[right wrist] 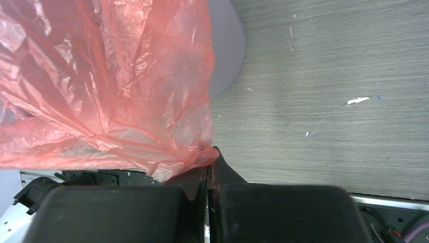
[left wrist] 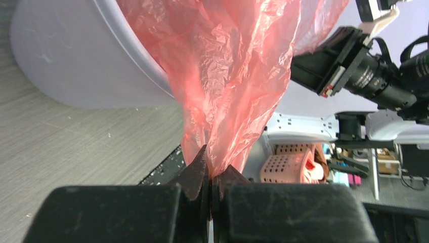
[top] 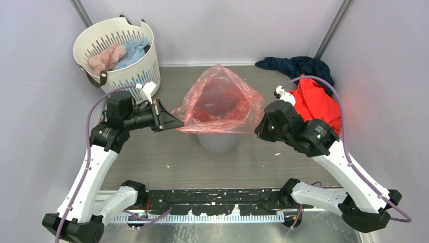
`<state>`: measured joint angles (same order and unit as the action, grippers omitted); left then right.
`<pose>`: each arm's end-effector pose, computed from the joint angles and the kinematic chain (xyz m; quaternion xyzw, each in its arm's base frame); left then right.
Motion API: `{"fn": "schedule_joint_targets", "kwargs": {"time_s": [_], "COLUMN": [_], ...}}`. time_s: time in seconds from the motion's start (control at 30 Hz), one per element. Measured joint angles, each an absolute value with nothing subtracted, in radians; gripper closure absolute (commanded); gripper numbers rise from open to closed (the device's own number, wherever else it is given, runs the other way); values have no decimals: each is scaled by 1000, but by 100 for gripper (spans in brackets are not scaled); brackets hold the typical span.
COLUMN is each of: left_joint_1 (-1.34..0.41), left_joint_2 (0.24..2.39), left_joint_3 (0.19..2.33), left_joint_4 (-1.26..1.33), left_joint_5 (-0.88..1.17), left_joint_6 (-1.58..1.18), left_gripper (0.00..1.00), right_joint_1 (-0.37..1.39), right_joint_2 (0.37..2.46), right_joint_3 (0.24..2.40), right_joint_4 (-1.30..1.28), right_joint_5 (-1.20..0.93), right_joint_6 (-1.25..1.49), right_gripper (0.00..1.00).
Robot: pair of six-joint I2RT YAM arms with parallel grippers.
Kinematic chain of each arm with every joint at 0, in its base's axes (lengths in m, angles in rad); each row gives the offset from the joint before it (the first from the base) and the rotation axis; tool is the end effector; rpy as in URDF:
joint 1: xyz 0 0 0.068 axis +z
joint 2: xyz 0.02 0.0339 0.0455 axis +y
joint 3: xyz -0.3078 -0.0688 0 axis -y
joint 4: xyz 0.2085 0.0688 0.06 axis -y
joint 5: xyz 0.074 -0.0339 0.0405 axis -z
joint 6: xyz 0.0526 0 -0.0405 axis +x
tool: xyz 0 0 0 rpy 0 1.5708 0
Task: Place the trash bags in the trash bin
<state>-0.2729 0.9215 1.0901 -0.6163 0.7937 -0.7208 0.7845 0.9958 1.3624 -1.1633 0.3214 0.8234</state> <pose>0.1144 -0.0710 0.4048 0.0273 0.8069 -0.5217 0.2758 0.0913 0.0676 0.4140 0.0782 0.9127 0.1655 0.3652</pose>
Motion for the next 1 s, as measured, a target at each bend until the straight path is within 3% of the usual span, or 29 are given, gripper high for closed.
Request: {"fn": "schedule_joint_targets", "kwargs": {"time_s": [0.43, 1.0], "left_joint_1": [-273, -274], "left_joint_2": [883, 625], "left_joint_3": [1057, 780], "left_joint_4": [-389, -121], "left_joint_5": [673, 690], "left_joint_6": [-730, -752], "left_gripper": [100, 100], "right_joint_1": [790, 790], "right_joint_2": [966, 933], "right_joint_3": [1284, 1214], "right_joint_4": [-1151, -1128], "right_joint_5": [293, 266], "right_joint_6": [842, 860], "right_gripper": [99, 99]}}
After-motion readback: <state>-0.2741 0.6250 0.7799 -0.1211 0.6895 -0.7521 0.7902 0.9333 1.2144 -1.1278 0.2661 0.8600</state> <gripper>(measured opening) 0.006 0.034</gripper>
